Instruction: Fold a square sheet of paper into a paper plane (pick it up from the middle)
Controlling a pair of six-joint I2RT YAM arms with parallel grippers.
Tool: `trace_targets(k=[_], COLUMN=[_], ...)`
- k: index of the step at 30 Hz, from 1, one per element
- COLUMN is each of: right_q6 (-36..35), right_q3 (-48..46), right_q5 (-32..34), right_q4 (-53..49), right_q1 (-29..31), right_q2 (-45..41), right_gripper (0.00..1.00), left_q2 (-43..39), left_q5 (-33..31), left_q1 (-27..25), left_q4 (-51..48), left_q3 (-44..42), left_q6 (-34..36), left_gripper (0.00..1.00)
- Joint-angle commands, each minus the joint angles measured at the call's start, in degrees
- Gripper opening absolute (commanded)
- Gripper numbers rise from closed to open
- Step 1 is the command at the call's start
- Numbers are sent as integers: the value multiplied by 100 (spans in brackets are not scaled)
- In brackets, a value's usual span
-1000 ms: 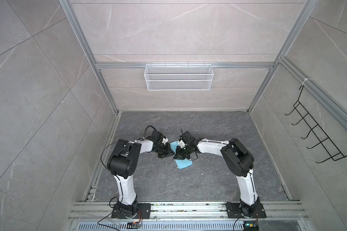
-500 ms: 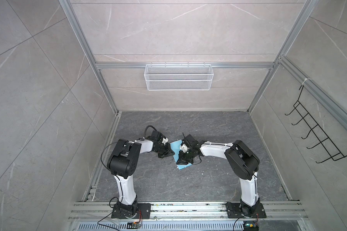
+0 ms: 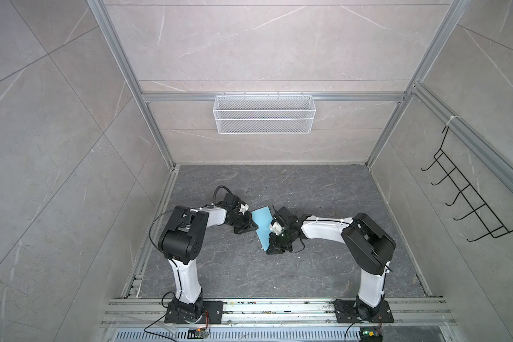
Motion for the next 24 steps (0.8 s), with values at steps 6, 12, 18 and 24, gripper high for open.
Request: trace_targets(k=[6, 12, 18, 24], right_q6=[-139, -125, -188, -328], right_q3=[378, 1029, 1394, 1376], right_q5=[20, 671, 931, 1091], right_q4=[722, 261, -22, -261], right_q1=[32, 36, 37, 38], right_q2=[-367, 292, 719, 860], right_gripper=[8, 8, 7, 7], left_q2=[-42, -85, -79, 83], left_q5=[-176, 6, 183, 89], left_q1=[-18, -14, -18, -18], left_q4=[-326, -453, -594, -844], left_q3=[197, 369, 576, 733], left_q6=[182, 253, 486, 758], left_gripper=[13, 15, 16, 16])
